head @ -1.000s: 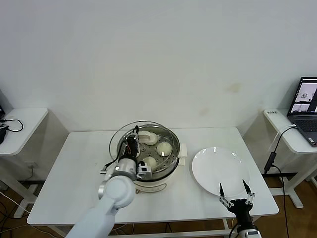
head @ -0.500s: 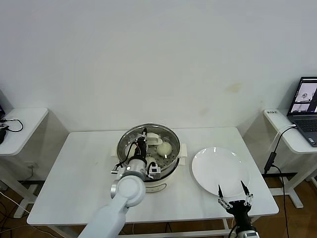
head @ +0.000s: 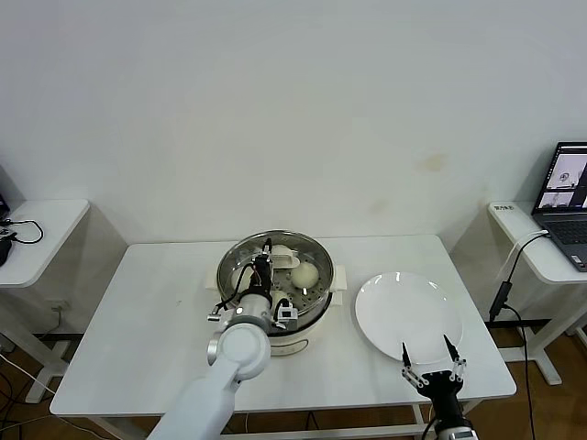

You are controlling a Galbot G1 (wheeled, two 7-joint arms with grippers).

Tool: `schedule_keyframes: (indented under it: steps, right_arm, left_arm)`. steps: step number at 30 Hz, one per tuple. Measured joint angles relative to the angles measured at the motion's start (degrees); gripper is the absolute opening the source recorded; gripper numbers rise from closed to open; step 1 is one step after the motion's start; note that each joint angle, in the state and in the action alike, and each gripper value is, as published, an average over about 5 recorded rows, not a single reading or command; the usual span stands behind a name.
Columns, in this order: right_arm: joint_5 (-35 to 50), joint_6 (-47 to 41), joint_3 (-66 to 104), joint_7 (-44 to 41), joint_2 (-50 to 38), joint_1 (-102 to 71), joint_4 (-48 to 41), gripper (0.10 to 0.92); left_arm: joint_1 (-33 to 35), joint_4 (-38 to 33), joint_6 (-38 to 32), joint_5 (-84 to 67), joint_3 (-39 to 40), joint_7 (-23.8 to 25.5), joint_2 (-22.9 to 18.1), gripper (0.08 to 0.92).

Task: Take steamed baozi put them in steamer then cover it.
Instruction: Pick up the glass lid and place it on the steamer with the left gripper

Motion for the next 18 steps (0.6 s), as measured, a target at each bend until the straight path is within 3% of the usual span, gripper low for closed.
schedule_keyframes:
  steps: [11, 18]
  right_arm:
    - [-0.25, 0.26, -0.07, -0.05, 0.01, -0.17, -0.05, 0.823]
    - [-0.57, 0.31, -0.41, -0.06, 0.09, -0.27, 0.0, 0.823]
  left_arm:
    - [-0.24, 0.85, -0.07, -0.72, -0.06, -0.38, -0.37, 0.175]
    - [0.57, -0.16, -0.03, -1.25, -0.29, -0.48, -0.27, 0.362]
